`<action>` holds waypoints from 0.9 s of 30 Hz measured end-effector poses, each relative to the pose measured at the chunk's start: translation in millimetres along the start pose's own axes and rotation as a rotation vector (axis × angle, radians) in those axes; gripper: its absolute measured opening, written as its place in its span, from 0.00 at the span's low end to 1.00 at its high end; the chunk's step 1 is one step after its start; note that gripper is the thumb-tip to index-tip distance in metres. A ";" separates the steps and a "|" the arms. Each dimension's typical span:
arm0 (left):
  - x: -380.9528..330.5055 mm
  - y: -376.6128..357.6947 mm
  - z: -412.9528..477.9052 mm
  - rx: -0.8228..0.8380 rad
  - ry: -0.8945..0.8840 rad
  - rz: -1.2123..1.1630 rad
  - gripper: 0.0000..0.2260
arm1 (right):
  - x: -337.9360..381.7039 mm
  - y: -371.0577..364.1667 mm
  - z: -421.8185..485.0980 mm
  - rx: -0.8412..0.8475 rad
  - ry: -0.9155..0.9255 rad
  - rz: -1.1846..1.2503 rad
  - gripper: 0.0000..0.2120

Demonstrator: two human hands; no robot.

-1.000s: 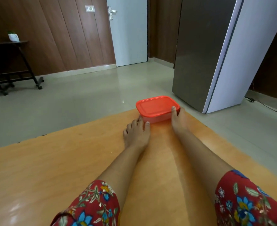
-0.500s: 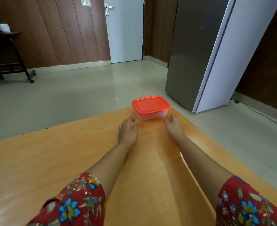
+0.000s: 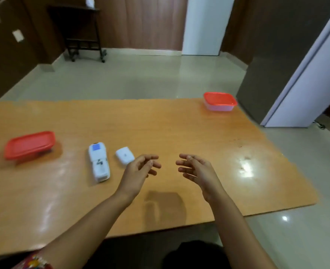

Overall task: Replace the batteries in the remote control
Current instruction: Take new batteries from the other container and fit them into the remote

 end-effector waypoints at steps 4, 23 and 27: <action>26.5 46.2 -69.1 -0.098 0.103 -0.016 0.10 | -17.6 -49.4 -34.0 0.103 -0.058 -0.064 0.13; 68.7 281.8 -51.2 -0.454 0.071 0.543 0.27 | -59.8 -264.9 -20.1 0.359 0.686 -1.238 0.27; 69.6 325.8 0.5 -0.347 0.167 0.788 0.45 | -61.2 -274.4 -7.9 0.342 0.682 -1.241 0.25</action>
Point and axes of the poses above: each hand's wrist, its own z-axis towards the middle knuckle, its own y-axis out of the back of the hand, x = y × z, the point moved 2 cm from there along z, towards the middle knuckle, and after that the axes turned 3 degrees about -y, right-handed, at the moved point
